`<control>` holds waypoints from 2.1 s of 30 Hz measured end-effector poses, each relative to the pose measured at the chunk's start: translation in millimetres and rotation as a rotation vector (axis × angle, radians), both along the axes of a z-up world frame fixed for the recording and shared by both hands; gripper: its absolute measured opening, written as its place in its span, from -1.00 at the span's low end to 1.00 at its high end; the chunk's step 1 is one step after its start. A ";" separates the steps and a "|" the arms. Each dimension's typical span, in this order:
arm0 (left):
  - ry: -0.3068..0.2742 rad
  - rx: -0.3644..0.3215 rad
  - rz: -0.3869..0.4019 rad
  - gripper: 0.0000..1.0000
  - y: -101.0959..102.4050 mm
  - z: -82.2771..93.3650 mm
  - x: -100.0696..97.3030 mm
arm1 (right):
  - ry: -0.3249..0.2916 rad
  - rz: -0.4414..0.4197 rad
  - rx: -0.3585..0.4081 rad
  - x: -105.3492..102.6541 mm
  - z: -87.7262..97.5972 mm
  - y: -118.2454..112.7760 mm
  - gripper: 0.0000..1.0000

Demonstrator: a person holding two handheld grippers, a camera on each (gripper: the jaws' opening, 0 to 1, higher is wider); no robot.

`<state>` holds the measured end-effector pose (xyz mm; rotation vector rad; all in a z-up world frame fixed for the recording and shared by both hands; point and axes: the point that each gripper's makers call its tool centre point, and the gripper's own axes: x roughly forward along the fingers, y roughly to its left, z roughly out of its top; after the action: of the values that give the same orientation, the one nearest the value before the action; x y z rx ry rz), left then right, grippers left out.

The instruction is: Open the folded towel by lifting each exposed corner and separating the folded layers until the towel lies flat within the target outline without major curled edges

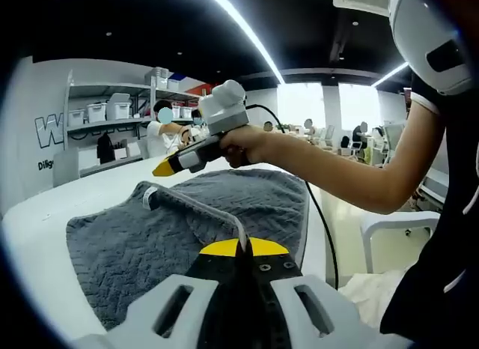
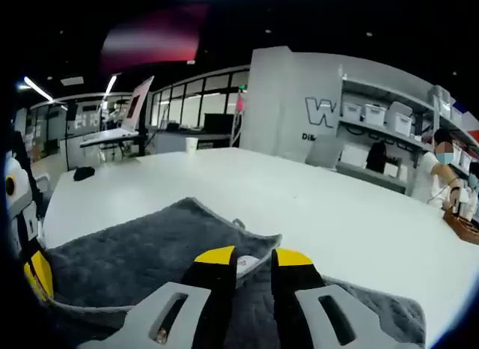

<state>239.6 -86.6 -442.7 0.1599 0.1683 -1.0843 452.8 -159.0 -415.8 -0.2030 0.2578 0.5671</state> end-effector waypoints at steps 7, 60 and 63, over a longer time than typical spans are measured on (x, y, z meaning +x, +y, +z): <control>0.019 0.002 -0.001 -0.96 -0.6 -5.1 -2.8 | 0.059 -0.053 0.029 20.9 -17.5 -0.7 -0.67; 0.047 -0.071 0.169 -0.97 17.4 3.0 9.0 | 0.010 0.030 0.312 21.7 11.9 34.7 -1.00; 0.037 -0.076 0.188 -0.97 21.3 5.9 9.4 | -0.003 0.047 0.320 21.1 16.2 41.7 -1.00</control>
<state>249.0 -65.3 -436.8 0.0540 0.1718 -0.9054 473.9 -117.3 -399.6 0.1003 0.1570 0.6461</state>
